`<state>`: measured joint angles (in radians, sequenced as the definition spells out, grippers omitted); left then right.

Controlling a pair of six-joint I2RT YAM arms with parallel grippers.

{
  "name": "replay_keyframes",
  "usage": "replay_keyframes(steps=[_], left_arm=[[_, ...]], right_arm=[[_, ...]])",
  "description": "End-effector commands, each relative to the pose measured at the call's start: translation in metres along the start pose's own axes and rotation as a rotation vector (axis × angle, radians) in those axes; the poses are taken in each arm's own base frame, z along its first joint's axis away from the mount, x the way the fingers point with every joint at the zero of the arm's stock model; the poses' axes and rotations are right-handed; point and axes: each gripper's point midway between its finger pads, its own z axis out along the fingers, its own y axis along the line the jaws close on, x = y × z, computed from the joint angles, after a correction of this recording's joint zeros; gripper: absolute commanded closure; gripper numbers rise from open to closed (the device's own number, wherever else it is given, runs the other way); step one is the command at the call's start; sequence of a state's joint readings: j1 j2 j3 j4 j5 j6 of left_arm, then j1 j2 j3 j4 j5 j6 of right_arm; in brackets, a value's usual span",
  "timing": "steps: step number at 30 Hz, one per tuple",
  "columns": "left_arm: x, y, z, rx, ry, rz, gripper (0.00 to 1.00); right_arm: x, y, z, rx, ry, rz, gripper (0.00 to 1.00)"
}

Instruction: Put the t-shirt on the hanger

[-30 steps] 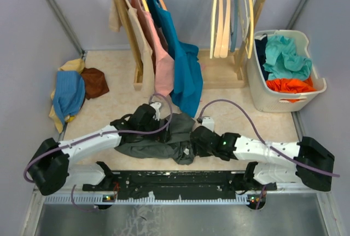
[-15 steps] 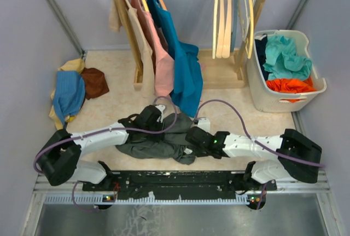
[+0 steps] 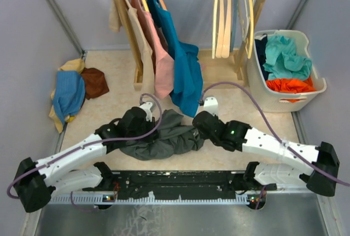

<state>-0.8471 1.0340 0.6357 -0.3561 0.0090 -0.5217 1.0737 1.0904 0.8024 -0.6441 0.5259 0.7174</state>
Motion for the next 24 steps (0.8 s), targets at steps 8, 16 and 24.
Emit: replay_keyframes(steps=[8, 16, 24], left_arm=[[-0.033, -0.027, -0.074, 0.112, -0.173, -0.109, 0.96], [-0.035, -0.005, -0.099, 0.032, -0.257, -0.157, 0.4], [-0.044, -0.011, -0.085, 0.03, -0.239, -0.104, 0.21]], right_arm=[[-0.128, 0.013, -0.069, -0.064, -0.326, -0.215, 1.0], [-0.12, 0.052, -0.073, -0.25, -0.275, -0.254, 1.0], [-0.093, 0.078, -0.054, -0.294, -0.13, -0.189, 1.0]])
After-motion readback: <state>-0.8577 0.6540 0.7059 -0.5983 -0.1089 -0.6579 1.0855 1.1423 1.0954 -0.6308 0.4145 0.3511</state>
